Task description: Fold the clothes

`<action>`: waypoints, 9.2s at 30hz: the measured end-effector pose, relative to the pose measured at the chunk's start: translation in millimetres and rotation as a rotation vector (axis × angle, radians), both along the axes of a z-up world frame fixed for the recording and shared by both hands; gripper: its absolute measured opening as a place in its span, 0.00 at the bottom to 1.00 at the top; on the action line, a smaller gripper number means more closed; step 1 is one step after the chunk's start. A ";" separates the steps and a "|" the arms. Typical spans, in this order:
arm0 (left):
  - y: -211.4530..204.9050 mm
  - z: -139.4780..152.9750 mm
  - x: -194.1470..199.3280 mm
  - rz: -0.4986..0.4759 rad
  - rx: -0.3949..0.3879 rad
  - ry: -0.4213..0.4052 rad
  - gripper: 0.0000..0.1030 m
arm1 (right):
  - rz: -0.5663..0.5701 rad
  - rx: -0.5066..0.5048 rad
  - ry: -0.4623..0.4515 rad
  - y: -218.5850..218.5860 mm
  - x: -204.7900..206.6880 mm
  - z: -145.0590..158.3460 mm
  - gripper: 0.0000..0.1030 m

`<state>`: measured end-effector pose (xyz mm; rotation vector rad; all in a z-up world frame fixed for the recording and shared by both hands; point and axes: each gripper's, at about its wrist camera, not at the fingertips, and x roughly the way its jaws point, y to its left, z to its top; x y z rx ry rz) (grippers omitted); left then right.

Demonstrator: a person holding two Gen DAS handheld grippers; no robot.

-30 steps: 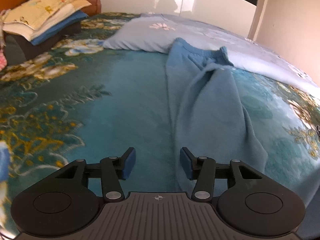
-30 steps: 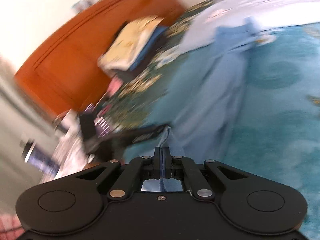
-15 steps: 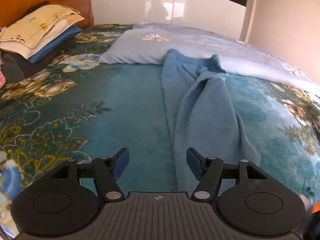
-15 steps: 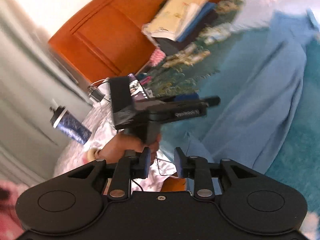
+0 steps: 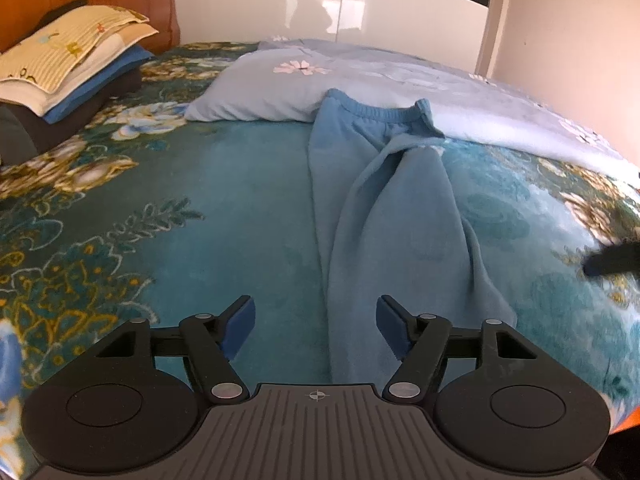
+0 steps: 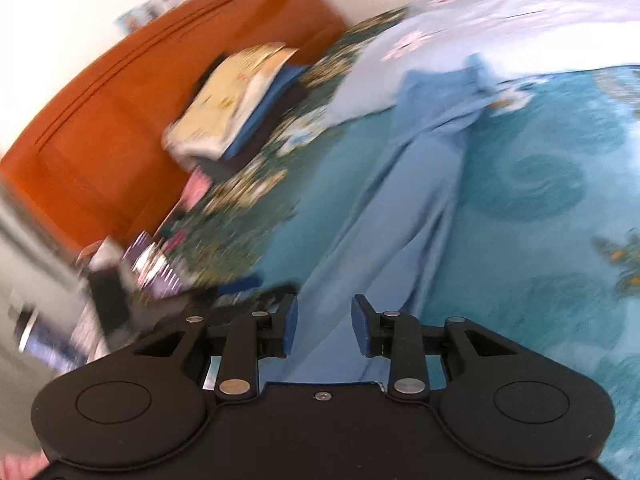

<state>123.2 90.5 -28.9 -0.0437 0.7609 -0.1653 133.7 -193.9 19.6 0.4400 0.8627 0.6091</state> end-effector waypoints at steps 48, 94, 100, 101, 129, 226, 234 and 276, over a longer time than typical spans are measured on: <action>-30.7 -36.4 4.9 0.025 -0.018 -0.060 0.47 | -0.364 -0.464 0.070 27.1 331.2 -59.0 0.07; -22.9 -29.7 6.5 0.042 -0.038 -0.065 0.60 | -0.110 -0.339 -0.241 59.2 249.0 39.6 0.52; -31.7 -17.9 -5.1 0.070 -0.023 -0.105 0.60 | -0.117 -0.482 -0.229 20.5 160.6 -10.7 0.50; -34.4 -16.4 -7.2 0.074 -0.018 -0.111 0.60 | -0.112 -0.484 -0.210 16.7 149.8 -20.9 0.49; -66.4 -19.6 -30.6 0.063 -0.010 -0.153 0.42 | -0.057 -0.482 -0.241 57.3 117.5 -80.5 0.37; -60.1 -11.4 -41.7 -0.002 -0.057 -0.146 0.55 | 0.040 -0.185 0.196 6.0 12.9 -55.5 0.17; -63.2 -19.0 -20.0 -0.019 -0.079 -0.134 0.54 | -0.059 -0.240 -0.049 -8.0 79.5 3.3 0.23; -48.6 -32.2 -4.5 -0.141 -0.002 -0.085 0.55 | -0.308 -0.213 -0.012 36.0 381.1 -68.5 0.36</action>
